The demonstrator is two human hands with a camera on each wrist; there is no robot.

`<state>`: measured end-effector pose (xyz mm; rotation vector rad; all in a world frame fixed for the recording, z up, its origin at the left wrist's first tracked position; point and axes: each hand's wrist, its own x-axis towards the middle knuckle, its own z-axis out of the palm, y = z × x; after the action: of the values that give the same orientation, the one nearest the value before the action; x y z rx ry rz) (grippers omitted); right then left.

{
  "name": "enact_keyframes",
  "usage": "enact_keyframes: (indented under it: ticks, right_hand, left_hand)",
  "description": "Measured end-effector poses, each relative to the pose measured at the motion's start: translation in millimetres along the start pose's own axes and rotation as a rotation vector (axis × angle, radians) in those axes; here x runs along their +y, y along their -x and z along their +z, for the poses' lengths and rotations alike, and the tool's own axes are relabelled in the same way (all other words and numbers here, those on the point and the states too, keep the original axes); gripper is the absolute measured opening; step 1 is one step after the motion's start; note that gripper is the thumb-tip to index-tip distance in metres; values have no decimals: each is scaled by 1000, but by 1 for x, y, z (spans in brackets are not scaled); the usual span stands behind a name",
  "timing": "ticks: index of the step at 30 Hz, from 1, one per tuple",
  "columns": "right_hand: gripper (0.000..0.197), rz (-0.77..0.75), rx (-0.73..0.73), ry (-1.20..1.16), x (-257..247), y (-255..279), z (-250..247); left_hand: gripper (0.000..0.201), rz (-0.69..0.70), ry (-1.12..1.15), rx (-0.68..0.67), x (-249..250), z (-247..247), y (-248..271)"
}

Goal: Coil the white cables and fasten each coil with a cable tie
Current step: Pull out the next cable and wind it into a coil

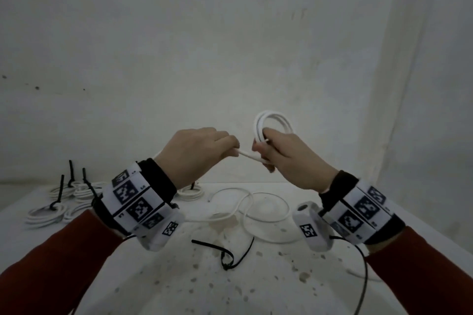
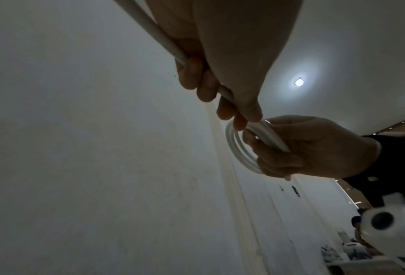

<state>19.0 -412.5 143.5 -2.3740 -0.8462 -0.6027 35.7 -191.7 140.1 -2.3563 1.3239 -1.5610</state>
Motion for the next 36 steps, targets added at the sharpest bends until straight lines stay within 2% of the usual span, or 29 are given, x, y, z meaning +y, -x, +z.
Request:
enact_keyframes:
  ticks: [3,5,8,13,17,20,24,27,29,31,33,36]
  right_hand:
    - [50,0,-47,-32,-3,9,1]
    - [58,18,-43,-141,-5,13,1]
    - [58,87,-40,-418,-5,17,-4]
    - [53,141,-44,-930,7,27,-12]
    - [45,43,-82,-1437,16,35,-25]
    - [42,-95,40,-1643,12,37,-34]
    - [40,-174,390,-1591,1,35,-39]
    - [31,-160,533,-1538,2,27,-37]
    - [26,-116,609,-1421,5,19,-30]
    - [21,-71,667,-1213,8,11,-23]
    - [17,-21,678,-895,12,4,-16]
    - [15,58,537,-302,18,0,-11]
  left_hand:
    - [27,-21,42,68,1,0,-3]
    - [25,5,72,107,4,2,-7]
    - [19,30,127,124,5,8,-12]
    - [43,-111,373,141,0,15,-25]
    - [36,-242,500,120,-13,39,-25]
    - [46,-259,515,101,-9,60,-21]
    - [42,-252,542,78,15,82,-11]
    - [33,-200,465,71,29,92,-4]
    - [44,-137,408,11,39,93,-3]
    - [47,-103,349,-24,46,90,-6]
    - [46,-94,323,-31,50,87,-11]
    - [34,-43,276,-7,50,83,-19]
